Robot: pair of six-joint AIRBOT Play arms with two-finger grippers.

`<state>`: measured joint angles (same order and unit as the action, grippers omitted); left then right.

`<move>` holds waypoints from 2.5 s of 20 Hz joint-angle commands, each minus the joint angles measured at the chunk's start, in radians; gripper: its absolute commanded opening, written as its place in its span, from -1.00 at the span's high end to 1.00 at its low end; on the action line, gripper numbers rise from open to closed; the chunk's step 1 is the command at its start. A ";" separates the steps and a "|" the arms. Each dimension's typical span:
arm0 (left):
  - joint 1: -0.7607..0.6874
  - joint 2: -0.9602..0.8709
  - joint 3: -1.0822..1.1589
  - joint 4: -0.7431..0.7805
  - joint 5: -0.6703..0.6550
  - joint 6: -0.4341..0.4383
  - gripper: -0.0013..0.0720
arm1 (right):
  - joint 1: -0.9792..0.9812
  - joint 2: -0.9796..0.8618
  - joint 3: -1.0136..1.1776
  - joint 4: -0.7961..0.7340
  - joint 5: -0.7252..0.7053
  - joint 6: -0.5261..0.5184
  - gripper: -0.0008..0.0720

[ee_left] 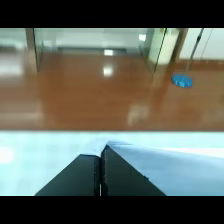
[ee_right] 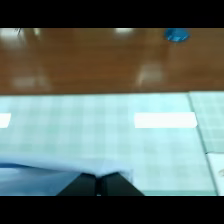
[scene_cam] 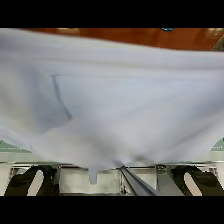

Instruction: Fold the shirts.

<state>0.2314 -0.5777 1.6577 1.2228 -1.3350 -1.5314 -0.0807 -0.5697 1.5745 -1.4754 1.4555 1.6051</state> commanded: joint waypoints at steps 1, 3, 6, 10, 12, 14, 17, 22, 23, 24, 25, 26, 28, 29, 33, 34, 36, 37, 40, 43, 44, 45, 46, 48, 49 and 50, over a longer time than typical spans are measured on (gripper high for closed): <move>-0.014 -0.040 -0.264 -0.105 0.139 -0.025 0.92 | 0.000 -0.077 -0.247 0.052 -0.122 -0.026 0.91; -0.020 -0.137 -0.431 -0.205 0.276 0.062 0.92 | 0.000 -0.213 -0.319 0.068 -0.204 -0.064 0.91; -0.053 -0.389 -0.516 -0.230 0.386 0.089 0.92 | 0.000 -0.498 -0.322 0.166 -0.328 -0.134 0.91; -0.084 -0.708 -0.447 -0.308 0.507 0.087 0.92 | 0.000 -0.830 -0.253 0.264 -0.466 -0.152 0.91; -0.088 -0.819 -0.401 -0.402 0.558 0.087 0.92 | -0.001 -0.956 -0.165 0.304 -0.481 -0.137 0.91; -0.097 -0.898 -0.360 -0.444 0.578 0.087 0.92 | 0.000 -1.049 -0.070 0.351 -0.470 -0.111 0.91; -0.106 -0.969 -0.330 -0.446 0.526 0.088 -0.28 | -0.002 -1.108 0.014 0.383 -0.422 -0.092 -0.18; 0.063 -0.948 -0.253 -0.260 0.154 0.015 -0.43 | -0.166 -1.057 0.085 0.334 -0.064 -0.179 -0.15; 0.112 -0.911 -0.271 -0.217 0.122 0.019 -0.43 | -0.201 -1.024 0.064 0.336 -0.015 -0.185 -0.15; 0.153 -0.868 -0.304 -0.182 0.113 0.020 -0.43 | -0.233 -0.977 0.016 0.336 -0.011 -0.179 -0.15; 0.193 -0.816 -0.360 -0.163 0.114 0.047 -0.43 | -0.264 -0.919 -0.057 0.345 -0.035 -0.176 -0.15; 0.230 -0.767 -0.430 -0.166 0.112 0.115 -0.43 | -0.290 -0.861 -0.145 0.352 -0.072 -0.179 -0.15; 0.327 -0.679 -0.620 -0.229 0.099 0.133 -0.43 | -0.340 -0.737 -0.373 0.366 -0.143 -0.184 -0.15; 0.381 -0.638 -0.734 -0.331 0.099 0.169 -0.43 | -0.367 -0.679 -0.492 0.402 -0.177 -0.187 -0.15; 0.526 -0.544 -1.011 -0.623 0.013 0.343 -0.42 | -0.433 -0.442 -0.901 0.594 -0.256 -0.344 -0.15; 0.545 -0.542 -1.022 -0.571 -0.014 0.337 -0.42 | -0.442 -0.390 -0.972 0.606 -0.257 -0.352 -0.15; 0.556 -0.536 -1.021 -0.362 -0.058 0.260 -0.42 | -0.446 -0.312 -1.065 0.609 -0.256 -0.372 -0.15; 0.556 -0.528 -1.024 -0.293 -0.085 0.251 -0.42 | -0.446 -0.287 -1.089 0.606 -0.251 -0.377 -0.15; 0.553 -0.520 -1.051 -0.257 -0.096 0.237 -0.42 | -0.446 -0.271 -1.098 0.621 -0.250 -0.377 -0.15; 0.513 -0.522 -1.113 -0.228 -0.090 0.256 -0.42 | -0.446 -0.271 -1.098 0.632 -0.255 -0.377 -0.15; 0.489 -0.522 -1.142 -0.227 -0.077 0.252 -0.42 | -0.446 -0.271 -1.098 0.632 -0.256 -0.377 -0.15; 0.470 -0.522 -1.165 -0.227 -0.049 0.252 -0.42 | -0.446 -0.271 -1.098 0.631 -0.258 -0.377 -0.15; 0.456 -0.522 -1.183 -0.228 -0.005 0.252 -0.42 | -0.446 -0.271 -1.098 0.632 -0.259 -0.377 -0.15; 0.429 -0.522 -1.194 -0.228 0.037 0.251 -0.42 | -0.446 -0.271 -1.098 0.626 -0.259 -0.376 -0.15; 0.418 -0.528 -1.193 -0.229 0.043 0.251 -0.42 | -0.446 -0.271 -1.098 0.628 -0.258 -0.370 -0.15; 0.409 -0.541 -1.193 -0.242 0.045 0.252 -0.42 | -0.446 -0.271 -1.098 0.628 -0.258 -0.369 -0.15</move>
<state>0.6739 -1.1057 0.4835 0.9848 -1.3315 -1.2793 -0.5259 -0.8425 0.4789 -0.8494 1.1976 1.2304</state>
